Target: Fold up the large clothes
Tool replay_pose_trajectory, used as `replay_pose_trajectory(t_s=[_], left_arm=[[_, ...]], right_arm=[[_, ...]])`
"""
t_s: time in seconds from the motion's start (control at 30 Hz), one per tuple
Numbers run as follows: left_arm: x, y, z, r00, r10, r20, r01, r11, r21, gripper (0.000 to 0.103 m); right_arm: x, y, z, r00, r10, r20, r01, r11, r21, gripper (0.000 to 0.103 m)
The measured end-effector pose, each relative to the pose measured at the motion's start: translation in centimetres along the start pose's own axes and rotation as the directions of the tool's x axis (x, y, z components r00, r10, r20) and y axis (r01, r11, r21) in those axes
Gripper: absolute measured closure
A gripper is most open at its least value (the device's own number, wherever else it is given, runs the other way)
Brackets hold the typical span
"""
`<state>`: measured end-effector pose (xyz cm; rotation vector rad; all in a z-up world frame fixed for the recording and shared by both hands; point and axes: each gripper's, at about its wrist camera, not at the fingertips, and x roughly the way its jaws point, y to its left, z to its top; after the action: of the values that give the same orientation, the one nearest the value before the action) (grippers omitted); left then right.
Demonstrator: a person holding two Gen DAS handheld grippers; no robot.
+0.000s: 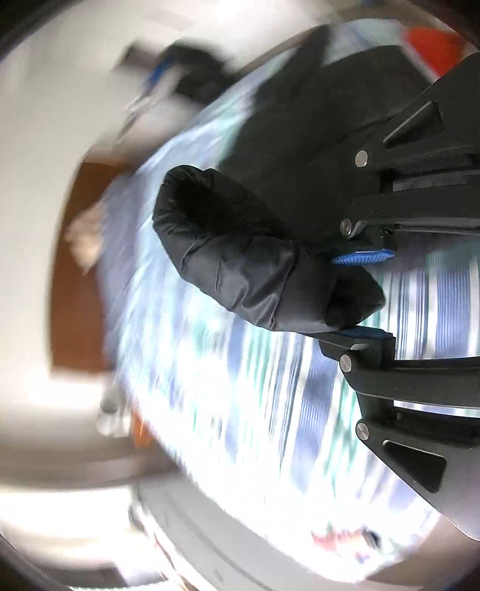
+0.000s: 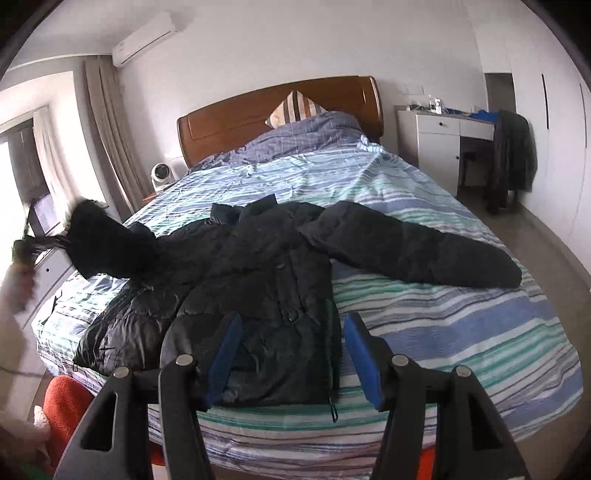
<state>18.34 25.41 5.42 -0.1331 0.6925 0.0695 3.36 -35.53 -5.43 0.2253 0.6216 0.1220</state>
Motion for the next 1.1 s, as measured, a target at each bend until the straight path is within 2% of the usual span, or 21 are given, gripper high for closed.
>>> replay_pose_trajectory(t_s=[0.07,0.13,0.2,0.23,0.27,0.3,0.33,0.4,0.5,0.53,0.6,0.67,0.7,0.77,0.9,0.93,0.97,1.0,1.03,1.1], left_arm=[[-3.0,6.8,0.6,0.994,0.110,0.024,-0.107,0.989,-0.105,0.077],[-3.8,11.7,0.1,0.985,0.171,-0.009,-0.169,0.965,-0.200,0.072],[-4.2,16.5,-2.0,0.955,0.289,-0.063,-0.294,0.913,-0.283,0.064],[-4.3,18.0,-3.2,0.930,0.358,-0.088,-0.367,0.879,-0.303,0.061],[-4.2,18.8,-4.1,0.922,0.371,-0.106,-0.385,0.866,-0.320,0.055],[-4.1,19.7,-5.3,0.925,0.360,-0.120,-0.379,0.856,-0.352,0.055],[-4.1,20.0,-6.7,0.933,0.335,-0.130,-0.359,0.851,-0.384,0.055],[-3.7,19.1,-8.5,0.948,0.287,-0.139,-0.319,0.862,-0.394,0.055],[-2.2,14.0,-10.6,0.974,0.158,-0.162,-0.207,0.912,-0.355,0.053],[-1.6,11.5,-11.3,0.980,0.087,-0.180,-0.143,0.934,-0.328,0.051],[0.3,7.3,-12.0,0.978,-0.030,-0.205,-0.031,0.957,-0.287,0.038],[1.7,1.7,-13.2,0.955,-0.158,-0.249,0.100,0.968,-0.229,0.028],[2.5,0.2,-13.6,0.945,-0.192,-0.266,0.135,0.967,-0.217,0.024],[4.8,-3.8,-15.3,0.907,-0.272,-0.320,0.213,0.955,-0.208,0.024],[8.5,-7.4,-17.8,0.860,-0.317,-0.401,0.239,0.943,-0.232,0.024],[9.2,-8.1,-18.3,0.850,-0.321,-0.417,0.242,0.942,-0.232,0.024],[9.7,-8.4,-18.6,0.848,-0.320,-0.422,0.243,0.943,-0.225,0.025],[9.8,-8.8,-18.9,0.851,-0.313,-0.422,0.244,0.947,-0.210,0.031],[9.8,-9.5,-19.1,0.856,-0.295,-0.424,0.240,0.954,-0.179,0.038],[8.9,-10.1,-19.4,0.863,-0.265,-0.429,0.237,0.964,-0.120,0.062]], right_arm=[[0.5,0.2,0.1,1.000,-0.004,-0.006,0.004,1.000,-0.013,0.044],[1.7,0.3,0.2,1.000,-0.004,-0.024,0.003,1.000,-0.019,0.044],[2.4,0.1,0.3,0.999,0.003,-0.038,-0.003,1.000,-0.007,0.044],[2.5,-0.1,0.4,0.999,0.005,-0.043,-0.005,1.000,0.000,0.044],[2.9,-0.4,0.4,0.998,0.004,-0.059,-0.004,1.000,0.013,0.044],[3.1,-0.8,0.4,0.997,0.001,-0.076,0.000,1.000,0.020,0.043],[3.5,-1.2,0.4,0.996,-0.001,-0.093,0.003,1.000,0.024,0.041],[4.1,-2.1,0.0,0.992,-0.002,-0.130,0.006,1.000,0.027,0.033],[5.7,-4.0,-0.7,0.979,-0.006,-0.202,0.015,0.999,0.043,0.033],[6.6,-4.7,-0.8,0.972,0.004,-0.235,0.010,0.998,0.057,0.033],[8.2,-5.8,-1.2,0.957,0.053,-0.285,-0.026,0.995,0.100,0.033],[9.8,-6.3,-1.6,0.942,0.115,-0.316,-0.073,0.987,0.140,0.033],[10.7,-6.3,-1.8,0.935,0.134,-0.329,-0.089,0.985,0.148,0.033],[12.5,-6.4,-2.3,0.921,0.151,-0.359,-0.101,0.983,0.155,0.033],[15.5,-6.1,-3.9,0.876,0.217,-0.430,-0.147,0.971,0.191,0.033],[15.8,-5.9,-4.2,0.872,0.231,-0.432,-0.162,0.968,0.191,0.033],[15.8,-5.6,-4.4,0.873,0.238,-0.426,-0.172,0.967,0.188,0.037],[15.7,-5.2,-4.6,0.875,0.240,-0.421,-0.182,0.968,0.174,0.058],[15.5,-4.8,-4.7,0.875,0.235,-0.423,-0.182,0.970,0.162,0.070],[14.9,-4.2,-4.6,0.881,0.232,-0.412,-0.184,0.971,0.153,0.080]])
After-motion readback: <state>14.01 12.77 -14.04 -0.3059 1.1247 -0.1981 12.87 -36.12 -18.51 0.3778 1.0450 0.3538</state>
